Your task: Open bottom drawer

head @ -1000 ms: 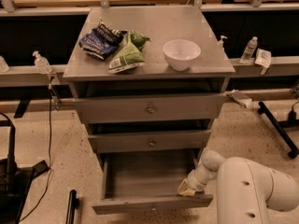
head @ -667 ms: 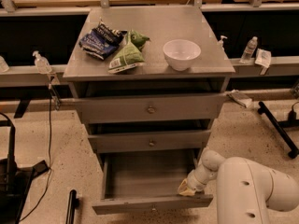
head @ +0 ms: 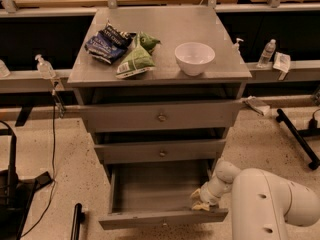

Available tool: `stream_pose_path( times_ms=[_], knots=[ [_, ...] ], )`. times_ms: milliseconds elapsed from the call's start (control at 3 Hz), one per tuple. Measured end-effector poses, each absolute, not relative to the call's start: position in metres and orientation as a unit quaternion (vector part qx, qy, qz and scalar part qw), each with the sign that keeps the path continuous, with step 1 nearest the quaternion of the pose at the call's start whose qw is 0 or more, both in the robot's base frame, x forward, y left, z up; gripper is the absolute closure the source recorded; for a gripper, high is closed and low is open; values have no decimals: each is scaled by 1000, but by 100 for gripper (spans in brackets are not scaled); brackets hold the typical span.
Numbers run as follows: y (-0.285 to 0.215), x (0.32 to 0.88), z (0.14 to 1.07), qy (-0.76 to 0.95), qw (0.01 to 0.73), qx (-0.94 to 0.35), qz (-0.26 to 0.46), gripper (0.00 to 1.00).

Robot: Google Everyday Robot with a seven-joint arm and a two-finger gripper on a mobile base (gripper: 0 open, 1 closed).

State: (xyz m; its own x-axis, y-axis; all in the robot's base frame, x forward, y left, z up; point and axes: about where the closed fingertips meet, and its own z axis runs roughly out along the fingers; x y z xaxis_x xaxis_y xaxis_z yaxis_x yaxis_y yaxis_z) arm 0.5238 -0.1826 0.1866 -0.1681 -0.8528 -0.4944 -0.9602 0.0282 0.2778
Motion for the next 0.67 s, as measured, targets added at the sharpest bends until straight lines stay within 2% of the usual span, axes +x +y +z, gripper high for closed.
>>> stream_pose_path(
  times_ms=[333, 667],
  knots=[
    [-179, 531, 187, 711, 96, -638, 281, 2],
    [-178, 533, 187, 711, 96, -638, 281, 24]
  ],
)
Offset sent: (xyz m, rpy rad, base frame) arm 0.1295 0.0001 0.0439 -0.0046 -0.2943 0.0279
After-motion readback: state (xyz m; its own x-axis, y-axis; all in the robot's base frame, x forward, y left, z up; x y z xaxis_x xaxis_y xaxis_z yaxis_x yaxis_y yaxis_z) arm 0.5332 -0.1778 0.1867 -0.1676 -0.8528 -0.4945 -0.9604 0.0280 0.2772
